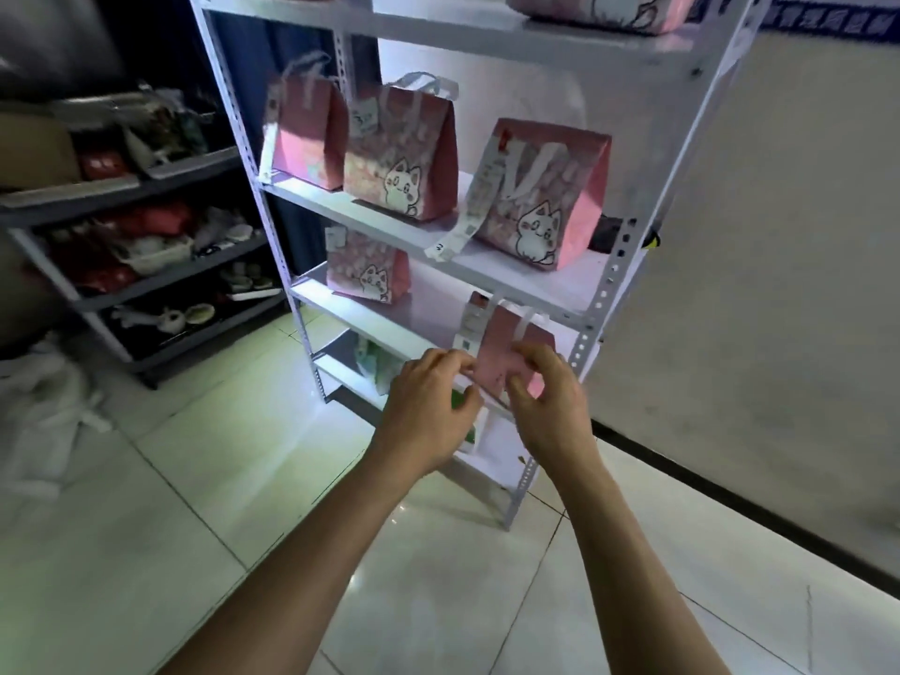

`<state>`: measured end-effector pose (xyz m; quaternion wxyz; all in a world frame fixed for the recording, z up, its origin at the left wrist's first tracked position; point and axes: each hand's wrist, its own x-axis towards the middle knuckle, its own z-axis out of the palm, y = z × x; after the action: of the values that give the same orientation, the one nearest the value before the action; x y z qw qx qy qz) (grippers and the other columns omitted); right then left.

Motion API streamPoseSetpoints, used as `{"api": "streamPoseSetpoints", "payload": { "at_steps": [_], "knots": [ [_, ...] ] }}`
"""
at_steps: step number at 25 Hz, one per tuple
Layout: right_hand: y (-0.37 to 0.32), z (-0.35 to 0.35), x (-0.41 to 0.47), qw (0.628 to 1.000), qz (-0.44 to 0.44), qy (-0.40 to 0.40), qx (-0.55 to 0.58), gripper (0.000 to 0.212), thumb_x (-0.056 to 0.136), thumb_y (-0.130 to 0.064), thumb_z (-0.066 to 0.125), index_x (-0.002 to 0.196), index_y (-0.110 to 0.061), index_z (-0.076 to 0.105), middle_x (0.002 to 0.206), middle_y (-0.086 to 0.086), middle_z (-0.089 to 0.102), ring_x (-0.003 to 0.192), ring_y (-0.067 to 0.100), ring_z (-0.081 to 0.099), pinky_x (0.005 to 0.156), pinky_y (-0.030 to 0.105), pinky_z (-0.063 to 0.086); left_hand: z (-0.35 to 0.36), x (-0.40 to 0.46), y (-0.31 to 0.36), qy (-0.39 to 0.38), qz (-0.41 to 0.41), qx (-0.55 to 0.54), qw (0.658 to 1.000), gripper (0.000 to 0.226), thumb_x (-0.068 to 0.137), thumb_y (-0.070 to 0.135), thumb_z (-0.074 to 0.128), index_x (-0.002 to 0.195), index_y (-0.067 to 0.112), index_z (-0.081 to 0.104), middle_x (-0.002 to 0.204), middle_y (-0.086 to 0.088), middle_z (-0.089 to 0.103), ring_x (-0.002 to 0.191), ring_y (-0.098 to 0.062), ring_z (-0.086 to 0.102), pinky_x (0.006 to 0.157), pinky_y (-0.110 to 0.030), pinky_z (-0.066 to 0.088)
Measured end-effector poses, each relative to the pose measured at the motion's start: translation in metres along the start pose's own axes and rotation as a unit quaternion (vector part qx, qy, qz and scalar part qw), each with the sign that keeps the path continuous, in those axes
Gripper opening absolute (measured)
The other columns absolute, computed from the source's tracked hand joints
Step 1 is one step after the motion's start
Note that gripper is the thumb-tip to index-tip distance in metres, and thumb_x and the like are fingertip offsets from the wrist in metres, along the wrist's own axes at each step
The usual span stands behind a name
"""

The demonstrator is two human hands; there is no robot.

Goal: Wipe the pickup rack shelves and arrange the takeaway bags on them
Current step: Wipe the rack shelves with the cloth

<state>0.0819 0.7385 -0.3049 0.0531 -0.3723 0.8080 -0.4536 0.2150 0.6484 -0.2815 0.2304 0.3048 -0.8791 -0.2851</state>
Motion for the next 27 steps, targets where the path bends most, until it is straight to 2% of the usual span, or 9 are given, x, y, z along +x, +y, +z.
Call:
{"api": "streamPoseSetpoints", "payload": {
  "at_steps": [2,5,8,12,15,17,18,22,27],
  "knots": [
    [-0.029,0.035,-0.004,1.000,-0.013,-0.013,0.006,0.031,0.097,-0.025,0.059,0.128,-0.029,0.059,0.127,-0.007,0.061,0.111,0.007,0.055,0.086,0.020,0.043,-0.029,-0.009,-0.028,0.010,-0.013,-0.004,1.000,0.028,0.093,0.031,0.059,0.121,0.027,0.057,0.126,0.004,0.059,0.115,-0.018,0.051,0.097,-0.039,0.051],
    [-0.066,0.082,-0.014,0.999,-0.017,-0.020,0.033,0.029,0.098,-0.026,0.059,0.127,-0.030,0.060,0.125,-0.010,0.059,0.108,0.006,0.057,0.094,0.030,0.048,-0.066,-0.022,-0.067,0.027,-0.021,-0.006,0.999,0.027,0.093,0.030,0.060,0.120,0.026,0.058,0.124,0.004,0.059,0.112,-0.018,0.051,0.095,-0.039,0.050],
    [-0.088,0.113,-0.024,0.998,-0.018,-0.026,0.048,0.028,0.098,-0.027,0.059,0.125,-0.031,0.060,0.123,-0.009,0.060,0.088,-0.003,0.059,0.091,0.041,0.057,-0.091,-0.031,-0.097,0.043,-0.030,-0.002,0.999,0.027,0.093,0.031,0.058,0.120,0.027,0.057,0.125,0.005,0.058,0.111,-0.012,0.048,0.090,-0.027,0.044],
    [-0.096,0.119,-0.030,0.999,-0.011,-0.029,0.042,0.029,0.097,-0.026,0.060,0.126,-0.030,0.060,0.119,-0.012,0.057,0.104,0.007,0.057,0.092,0.044,0.057,-0.095,-0.038,-0.113,0.039,-0.033,-0.021,0.998,0.029,0.094,0.031,0.058,0.123,0.027,0.057,0.130,0.005,0.056,0.117,-0.012,0.047,0.089,-0.024,0.043],
    [-0.089,0.099,-0.028,0.999,0.006,-0.023,0.030,0.031,0.099,-0.025,0.058,0.129,-0.027,0.059,0.131,-0.006,0.059,0.115,0.012,0.058,0.094,0.036,0.056,-0.084,-0.030,-0.099,0.017,-0.014,-0.046,0.999,0.029,0.095,0.030,0.059,0.123,0.028,0.056,0.130,0.004,0.057,0.117,-0.015,0.050,0.095,-0.033,0.051],
    [-0.078,0.081,-0.025,1.000,0.016,-0.011,0.001,0.031,0.099,-0.026,0.058,0.129,-0.029,0.059,0.131,-0.005,0.060,0.117,0.010,0.057,0.083,0.012,0.048,-0.070,-0.021,-0.083,0.004,0.003,-0.056,0.998,0.028,0.095,0.029,0.060,0.122,0.029,0.056,0.130,0.004,0.057,0.115,-0.015,0.051,0.096,-0.038,0.053],
    [-0.069,0.068,-0.023,1.000,0.024,-0.001,-0.009,0.031,0.098,-0.027,0.057,0.129,-0.029,0.059,0.130,-0.006,0.061,0.117,0.009,0.057,0.079,0.007,0.042,-0.060,-0.016,-0.071,-0.005,0.011,-0.062,0.998,0.028,0.094,0.029,0.060,0.123,0.029,0.056,0.130,0.005,0.057,0.115,-0.014,0.051,0.096,-0.039,0.054],
    [-0.026,0.012,-0.012,0.999,0.035,0.037,-0.014,0.034,0.096,-0.026,0.057,0.130,-0.027,0.059,0.128,-0.007,0.062,0.117,0.011,0.057,0.097,0.028,0.047,-0.014,0.010,-0.020,-0.022,0.042,-0.055,0.997,0.028,0.094,0.030,0.059,0.122,0.026,0.058,0.128,0.004,0.058,0.115,-0.016,0.051,0.094,-0.037,0.052],
    [0.044,-0.066,0.012,0.996,0.038,0.076,0.000,0.032,0.095,-0.029,0.056,0.127,-0.033,0.060,0.114,-0.017,0.058,0.103,-0.004,0.051,0.086,0.015,0.038,0.066,0.037,0.060,-0.057,0.080,-0.047,0.994,0.026,0.093,0.031,0.056,0.120,0.030,0.056,0.120,0.009,0.058,0.105,-0.011,0.051,0.082,-0.027,0.041]
  ]
}}
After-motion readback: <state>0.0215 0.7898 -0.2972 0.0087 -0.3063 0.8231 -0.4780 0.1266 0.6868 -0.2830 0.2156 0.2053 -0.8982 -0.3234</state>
